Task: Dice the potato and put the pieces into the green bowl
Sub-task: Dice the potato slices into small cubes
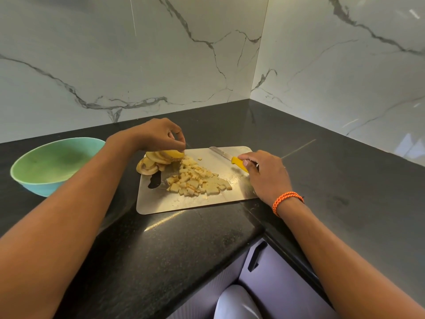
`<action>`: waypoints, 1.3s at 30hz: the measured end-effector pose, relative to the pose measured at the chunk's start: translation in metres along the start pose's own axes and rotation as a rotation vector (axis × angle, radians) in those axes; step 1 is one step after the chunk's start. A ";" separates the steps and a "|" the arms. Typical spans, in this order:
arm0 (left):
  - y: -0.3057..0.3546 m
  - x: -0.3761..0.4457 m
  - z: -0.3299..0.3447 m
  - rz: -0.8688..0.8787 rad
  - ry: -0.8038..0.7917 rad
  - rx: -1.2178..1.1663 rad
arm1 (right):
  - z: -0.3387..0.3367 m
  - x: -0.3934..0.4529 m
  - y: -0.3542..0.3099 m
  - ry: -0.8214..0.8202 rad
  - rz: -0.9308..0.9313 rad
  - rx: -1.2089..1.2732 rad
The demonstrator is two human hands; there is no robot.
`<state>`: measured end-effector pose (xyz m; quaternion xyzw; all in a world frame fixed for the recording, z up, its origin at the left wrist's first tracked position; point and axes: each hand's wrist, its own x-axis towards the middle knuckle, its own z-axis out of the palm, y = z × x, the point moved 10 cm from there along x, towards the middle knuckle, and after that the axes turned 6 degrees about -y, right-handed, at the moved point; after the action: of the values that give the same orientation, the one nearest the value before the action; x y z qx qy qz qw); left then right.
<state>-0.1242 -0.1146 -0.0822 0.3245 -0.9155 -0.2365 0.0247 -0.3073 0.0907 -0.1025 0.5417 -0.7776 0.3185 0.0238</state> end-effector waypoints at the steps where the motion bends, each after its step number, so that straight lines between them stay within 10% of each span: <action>1: 0.001 0.000 0.000 0.007 0.007 0.008 | 0.000 0.000 0.000 -0.003 0.000 -0.001; 14: 0.006 0.010 0.015 -0.073 -0.092 -0.056 | 0.001 -0.002 -0.003 -0.035 0.008 -0.003; 39: 0.029 0.009 0.007 -0.224 0.251 0.184 | 0.001 -0.004 -0.005 -0.052 0.021 -0.001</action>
<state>-0.1493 -0.0972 -0.0765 0.4523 -0.8811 -0.1106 0.0822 -0.3011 0.0924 -0.1021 0.5416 -0.7837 0.3041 0.0003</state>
